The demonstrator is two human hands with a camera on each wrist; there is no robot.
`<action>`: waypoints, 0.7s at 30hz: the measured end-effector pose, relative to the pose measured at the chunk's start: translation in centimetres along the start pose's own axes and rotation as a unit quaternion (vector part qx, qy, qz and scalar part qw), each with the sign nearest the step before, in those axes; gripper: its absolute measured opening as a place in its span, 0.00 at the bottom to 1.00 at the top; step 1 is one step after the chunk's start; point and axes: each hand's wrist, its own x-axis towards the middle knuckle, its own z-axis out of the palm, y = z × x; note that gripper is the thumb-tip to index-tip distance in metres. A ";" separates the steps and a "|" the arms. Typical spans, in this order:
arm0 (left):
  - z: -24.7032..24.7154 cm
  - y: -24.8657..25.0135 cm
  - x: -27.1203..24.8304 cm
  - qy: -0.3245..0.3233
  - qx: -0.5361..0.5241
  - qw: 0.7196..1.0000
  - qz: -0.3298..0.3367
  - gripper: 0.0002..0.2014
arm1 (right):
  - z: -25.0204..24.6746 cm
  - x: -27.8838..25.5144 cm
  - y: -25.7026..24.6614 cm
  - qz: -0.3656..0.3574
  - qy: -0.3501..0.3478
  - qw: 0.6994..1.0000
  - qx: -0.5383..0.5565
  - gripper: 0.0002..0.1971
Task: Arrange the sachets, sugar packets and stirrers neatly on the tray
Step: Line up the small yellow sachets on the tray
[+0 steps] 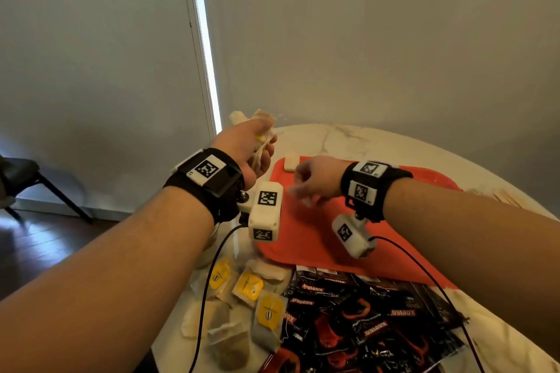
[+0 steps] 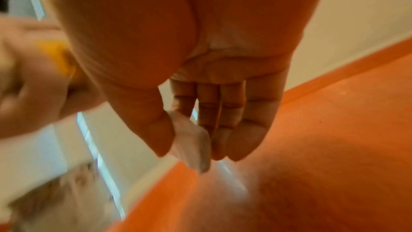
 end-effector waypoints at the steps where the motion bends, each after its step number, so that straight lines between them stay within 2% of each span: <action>1: 0.1 -0.2 0.0 0.002 0.005 1.000 0.004 0.17 | -0.6 -0.3 0.1 -0.004 0.013 0.994 0.111 0.09; 2: 0.2 -0.5 0.0 0.004 0.011 1.000 0.007 0.16 | -1.2 -0.7 0.1 -0.013 0.031 0.976 0.213 0.06; 4: 0.6 -1.0 -0.2 0.006 0.015 1.000 0.010 0.15 | -2.3 -1.4 -0.3 -0.038 0.075 0.926 0.369 0.06; 6: 1.1 -1.4 -0.6 -0.001 0.003 1.000 0.019 0.16 | -3.1 -1.9 -0.7 -0.061 0.105 0.885 0.450 0.07; 8: 1.7 -1.7 -0.8 -0.016 -0.013 0.999 0.035 0.19 | -3.4 -2.2 -1.1 -0.076 0.120 0.865 0.481 0.07; 13: 2.7 -1.5 -0.6 -0.011 0.007 0.997 0.082 0.14 | -3.3 -2.3 -1.4 -0.090 0.157 0.844 0.505 0.11; 15: 2.7 -1.3 -0.3 -0.003 0.011 0.996 0.087 0.12 | -3.3 -2.3 -1.4 -0.094 0.157 0.838 0.514 0.10; 18: 2.6 -1.1 0.0 0.012 0.011 0.995 0.101 0.12 | -3.4 -2.4 -1.3 -0.093 0.161 0.835 0.517 0.07; 21: 2.6 -1.2 -0.1 -0.009 0.013 0.993 0.116 0.17 | -3.6 -2.4 -1.4 -0.093 0.177 0.838 0.507 0.09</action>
